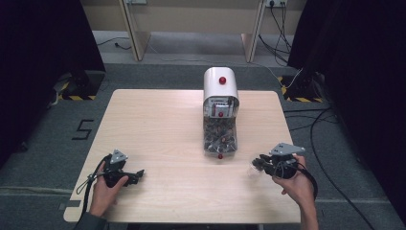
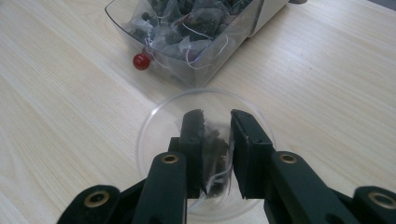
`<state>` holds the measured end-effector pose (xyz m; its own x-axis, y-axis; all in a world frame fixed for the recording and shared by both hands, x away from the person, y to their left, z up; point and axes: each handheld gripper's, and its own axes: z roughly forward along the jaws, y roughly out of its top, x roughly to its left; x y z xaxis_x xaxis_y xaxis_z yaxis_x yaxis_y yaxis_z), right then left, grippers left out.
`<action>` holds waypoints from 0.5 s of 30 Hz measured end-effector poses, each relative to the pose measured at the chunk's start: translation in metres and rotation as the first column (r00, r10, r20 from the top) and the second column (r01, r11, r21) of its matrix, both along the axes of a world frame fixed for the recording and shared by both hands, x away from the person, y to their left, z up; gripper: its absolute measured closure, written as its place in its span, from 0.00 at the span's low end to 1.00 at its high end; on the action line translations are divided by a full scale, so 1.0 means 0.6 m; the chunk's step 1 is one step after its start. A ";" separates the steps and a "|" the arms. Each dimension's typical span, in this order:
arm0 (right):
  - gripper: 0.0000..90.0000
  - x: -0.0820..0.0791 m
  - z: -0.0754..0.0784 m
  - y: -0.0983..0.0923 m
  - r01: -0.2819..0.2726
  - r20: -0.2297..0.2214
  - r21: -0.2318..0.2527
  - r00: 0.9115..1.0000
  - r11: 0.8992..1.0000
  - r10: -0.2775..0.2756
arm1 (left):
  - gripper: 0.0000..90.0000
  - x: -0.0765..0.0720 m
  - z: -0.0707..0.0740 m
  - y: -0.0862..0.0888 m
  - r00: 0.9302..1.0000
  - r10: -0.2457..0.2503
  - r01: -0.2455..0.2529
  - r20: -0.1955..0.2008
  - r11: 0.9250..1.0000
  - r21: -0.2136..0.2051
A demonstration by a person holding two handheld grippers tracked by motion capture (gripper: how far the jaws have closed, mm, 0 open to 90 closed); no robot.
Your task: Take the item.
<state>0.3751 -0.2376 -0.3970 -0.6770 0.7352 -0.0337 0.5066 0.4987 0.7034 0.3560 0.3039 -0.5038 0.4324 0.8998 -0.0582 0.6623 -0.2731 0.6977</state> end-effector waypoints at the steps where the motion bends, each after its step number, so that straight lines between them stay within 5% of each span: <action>1: 0.84 0.000 0.000 0.000 0.002 -0.004 0.002 1.000 1.000 -0.002 | 0.00 0.000 0.000 0.000 1.000 -0.001 0.001 0.000 1.000 0.001; 15: 0.82 -0.006 0.015 -0.006 0.009 0.046 0.022 0.999 1.000 -0.010 | 0.00 0.000 0.000 0.000 1.000 -0.001 0.001 0.000 1.000 0.001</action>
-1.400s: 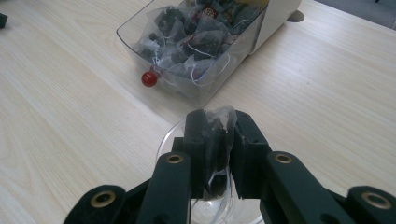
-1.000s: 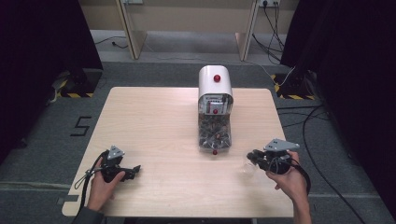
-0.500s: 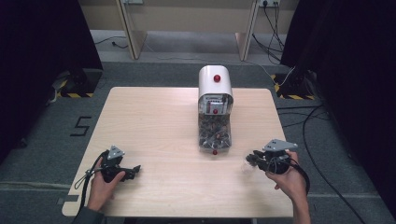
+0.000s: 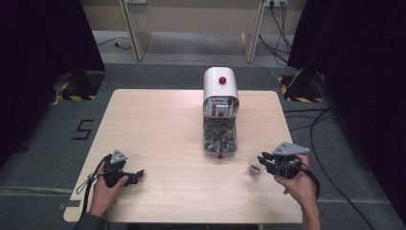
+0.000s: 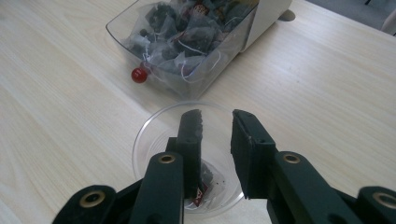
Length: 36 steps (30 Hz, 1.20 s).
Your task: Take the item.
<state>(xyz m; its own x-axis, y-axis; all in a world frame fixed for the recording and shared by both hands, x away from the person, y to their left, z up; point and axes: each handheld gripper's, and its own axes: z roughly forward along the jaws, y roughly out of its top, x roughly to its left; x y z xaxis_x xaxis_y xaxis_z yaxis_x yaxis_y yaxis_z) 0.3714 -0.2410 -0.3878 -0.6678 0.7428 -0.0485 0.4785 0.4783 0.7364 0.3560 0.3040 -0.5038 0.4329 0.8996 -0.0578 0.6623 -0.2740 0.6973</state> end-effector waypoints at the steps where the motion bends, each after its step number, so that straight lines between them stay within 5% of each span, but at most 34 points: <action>1: 0.82 0.000 0.001 -0.001 0.001 0.005 0.001 1.000 1.000 -0.001 | 0.00 0.000 0.000 0.000 1.000 0.001 -0.001 0.000 1.000 -0.001; 15: 0.75 -0.001 0.009 -0.011 0.014 0.040 0.027 0.999 1.000 -0.015 | 0.00 0.000 0.000 0.000 1.000 0.001 -0.001 0.000 1.000 -0.001; 36: 0.48 0.011 0.006 -0.039 0.150 0.078 0.049 0.985 0.987 -0.154 | 0.00 0.000 0.000 0.000 1.000 0.000 0.000 0.000 1.000 0.000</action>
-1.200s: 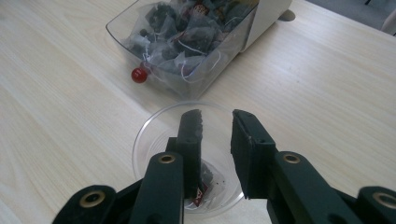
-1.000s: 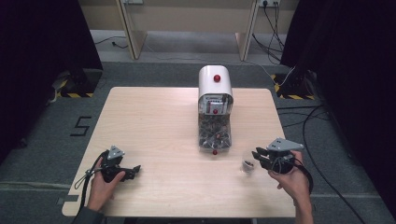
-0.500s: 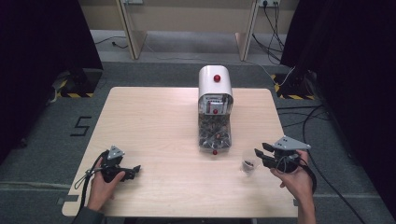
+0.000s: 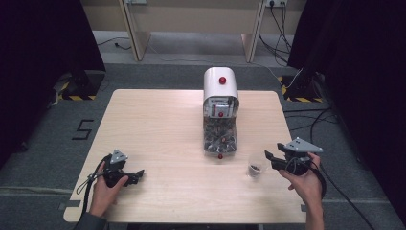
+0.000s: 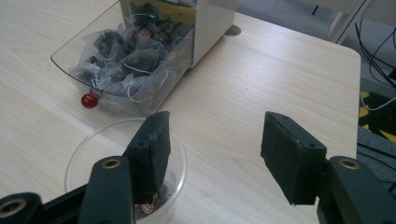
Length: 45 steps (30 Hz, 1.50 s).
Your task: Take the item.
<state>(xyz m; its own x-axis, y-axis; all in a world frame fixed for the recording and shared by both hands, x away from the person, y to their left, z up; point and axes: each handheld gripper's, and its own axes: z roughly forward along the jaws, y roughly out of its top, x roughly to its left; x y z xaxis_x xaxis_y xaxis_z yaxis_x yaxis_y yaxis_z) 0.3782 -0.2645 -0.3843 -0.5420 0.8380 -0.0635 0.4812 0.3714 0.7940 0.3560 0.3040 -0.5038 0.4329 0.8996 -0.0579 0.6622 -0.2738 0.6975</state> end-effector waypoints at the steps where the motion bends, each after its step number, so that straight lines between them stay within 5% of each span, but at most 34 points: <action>1: 0.47 0.000 0.000 -0.001 0.005 -0.001 0.005 1.000 1.000 -0.005 | 0.00 0.000 0.000 0.000 1.000 0.000 0.000 0.000 1.000 0.000; 24: 0.42 0.012 -0.018 -0.040 0.110 -0.024 0.013 0.994 0.994 -0.109 | 0.00 0.000 0.000 0.000 1.000 0.000 0.000 0.000 1.000 0.000; 45: 0.39 0.025 -0.044 -0.060 0.149 -0.062 -0.005 0.987 0.989 -0.149 | 0.00 0.000 0.000 0.000 1.000 0.001 -0.001 0.000 1.000 -0.001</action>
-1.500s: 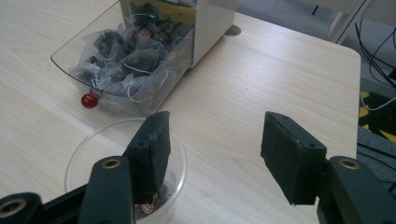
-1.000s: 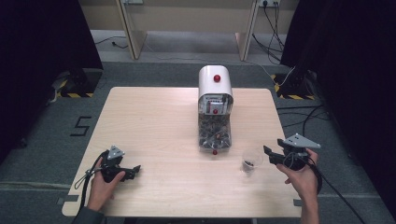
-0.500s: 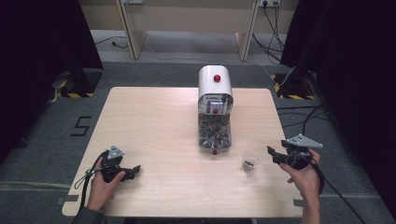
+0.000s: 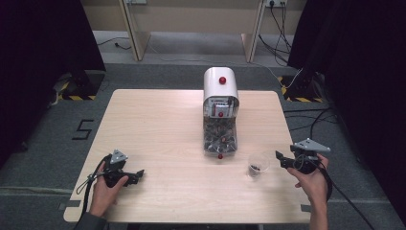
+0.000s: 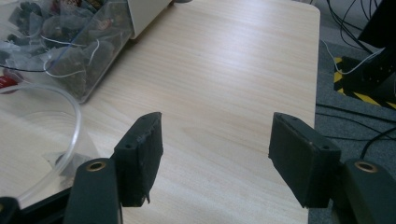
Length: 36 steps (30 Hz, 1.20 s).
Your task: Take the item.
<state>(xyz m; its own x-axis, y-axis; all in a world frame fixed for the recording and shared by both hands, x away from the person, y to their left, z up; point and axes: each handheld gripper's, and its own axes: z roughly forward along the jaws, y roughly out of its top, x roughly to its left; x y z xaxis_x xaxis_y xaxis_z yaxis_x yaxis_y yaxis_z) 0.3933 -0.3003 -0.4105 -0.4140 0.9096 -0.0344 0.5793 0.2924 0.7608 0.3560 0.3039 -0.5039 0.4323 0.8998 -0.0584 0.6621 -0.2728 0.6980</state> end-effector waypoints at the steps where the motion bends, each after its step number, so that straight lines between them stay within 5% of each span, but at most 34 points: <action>1: 0.38 0.001 -0.001 -0.001 0.004 -0.003 -0.002 1.000 1.000 -0.004 | 0.00 0.000 0.000 0.000 1.000 -0.001 0.001 -0.001 1.000 0.001; 19: 0.29 0.001 -0.034 0.000 0.024 -0.065 -0.033 0.998 0.999 -0.026 | 0.00 0.000 0.000 0.000 1.000 0.000 0.000 0.000 1.000 0.000; 36: 0.31 -0.041 -0.051 0.012 0.003 -0.071 -0.045 0.997 0.999 -0.006 | 0.00 0.000 0.000 0.000 1.000 -0.001 0.001 -0.001 1.000 0.001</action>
<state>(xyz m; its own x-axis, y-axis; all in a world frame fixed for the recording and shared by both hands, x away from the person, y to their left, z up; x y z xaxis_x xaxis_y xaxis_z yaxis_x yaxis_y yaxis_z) 0.3688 -0.2930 -0.4411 -0.4128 0.9097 -0.0458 0.6331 0.3227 0.7036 0.3560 0.3040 -0.5038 0.4328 0.8996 -0.0576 0.6623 -0.2740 0.6973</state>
